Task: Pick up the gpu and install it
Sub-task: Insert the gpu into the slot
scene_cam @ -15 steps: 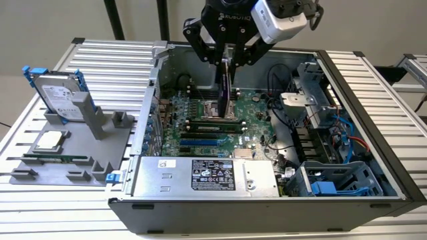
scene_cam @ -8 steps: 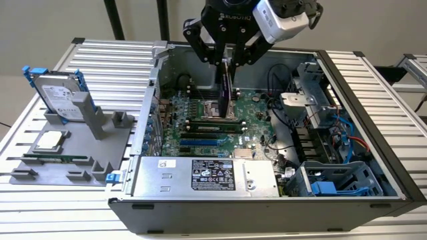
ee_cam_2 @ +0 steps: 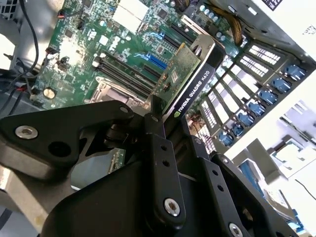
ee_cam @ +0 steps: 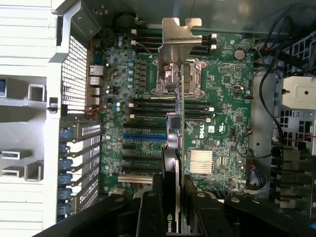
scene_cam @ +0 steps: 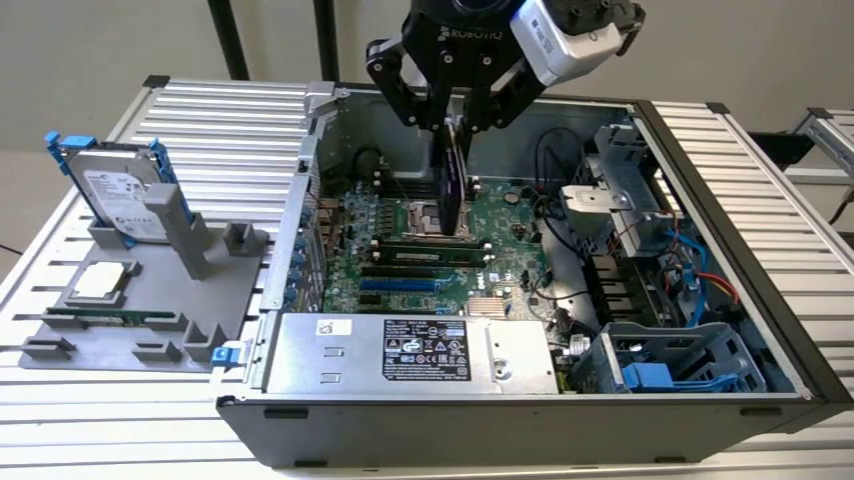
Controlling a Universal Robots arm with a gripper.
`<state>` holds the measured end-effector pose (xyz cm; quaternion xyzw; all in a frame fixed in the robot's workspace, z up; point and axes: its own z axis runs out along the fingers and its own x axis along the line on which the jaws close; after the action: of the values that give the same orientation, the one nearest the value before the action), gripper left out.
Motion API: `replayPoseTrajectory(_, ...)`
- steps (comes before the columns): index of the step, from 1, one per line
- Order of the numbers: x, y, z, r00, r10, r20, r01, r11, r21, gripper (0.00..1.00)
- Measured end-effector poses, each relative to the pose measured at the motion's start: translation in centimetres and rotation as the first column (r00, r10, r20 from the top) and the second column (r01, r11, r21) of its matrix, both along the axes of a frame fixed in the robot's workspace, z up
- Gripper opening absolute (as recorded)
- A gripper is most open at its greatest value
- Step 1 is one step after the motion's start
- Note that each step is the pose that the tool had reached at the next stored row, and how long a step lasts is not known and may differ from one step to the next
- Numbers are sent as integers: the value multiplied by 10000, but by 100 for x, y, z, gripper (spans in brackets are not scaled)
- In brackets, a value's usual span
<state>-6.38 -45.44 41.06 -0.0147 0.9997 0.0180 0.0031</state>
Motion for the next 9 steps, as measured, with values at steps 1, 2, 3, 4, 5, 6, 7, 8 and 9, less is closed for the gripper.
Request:
replayPoseTrajectory(1,0,0,0,10000,52,0,-52,10000,0,0)
replayPoseTrajectory(2,0,0,0,9999,108,0,-108,9999,0,0)
replayPoseTrajectory(3,0,0,0,9999,162,0,-162,9999,0,0)
replayPoseTrajectory(4,0,0,0,9998,216,0,-216,9998,0,0)
replayPoseTrajectory(5,0,0,0,9996,271,0,-271,9996,1,0)
replayPoseTrajectory(6,0,0,0,9995,327,0,-327,9995,1,0)
replayPoseTrajectory(7,0,0,-1,9993,383,0,-383,9993,1,0)
replayPoseTrajectory(8,0,0,0,9990,444,0,-444,9990,1,0)
replayPoseTrajectory(9,0,0,0,9987,506,0,-506,9987,1,0)
